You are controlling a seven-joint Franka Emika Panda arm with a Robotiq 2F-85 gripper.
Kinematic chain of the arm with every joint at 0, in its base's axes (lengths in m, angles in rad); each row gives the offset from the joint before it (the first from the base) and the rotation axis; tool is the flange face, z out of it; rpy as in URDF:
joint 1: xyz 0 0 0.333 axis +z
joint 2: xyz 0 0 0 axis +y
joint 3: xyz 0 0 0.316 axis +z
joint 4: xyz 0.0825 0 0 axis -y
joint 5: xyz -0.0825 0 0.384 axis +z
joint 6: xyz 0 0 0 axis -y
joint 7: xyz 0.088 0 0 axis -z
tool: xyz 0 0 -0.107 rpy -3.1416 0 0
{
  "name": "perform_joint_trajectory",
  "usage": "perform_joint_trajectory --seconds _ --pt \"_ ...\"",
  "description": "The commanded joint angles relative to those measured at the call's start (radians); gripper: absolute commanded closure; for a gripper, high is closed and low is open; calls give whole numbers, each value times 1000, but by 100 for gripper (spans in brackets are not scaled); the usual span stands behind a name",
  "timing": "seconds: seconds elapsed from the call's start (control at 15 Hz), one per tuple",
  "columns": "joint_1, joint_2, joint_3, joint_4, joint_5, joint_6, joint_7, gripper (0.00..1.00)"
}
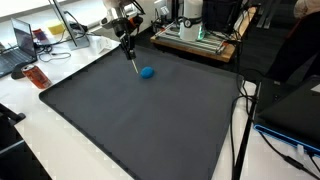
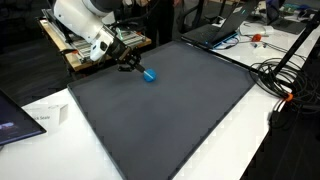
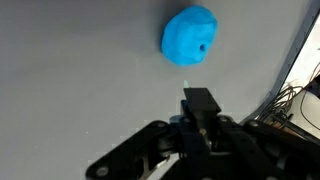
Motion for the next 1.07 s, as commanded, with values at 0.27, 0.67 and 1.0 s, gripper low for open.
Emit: perform_joint_trajectory --seconds 0.27,0.67,1.0 --pt "53 -228 16 -183 20 137 -14 97" --pt "96 -427 44 -348 17 273 1 97" --pt "79 -461 55 -357 19 273 -19 97"
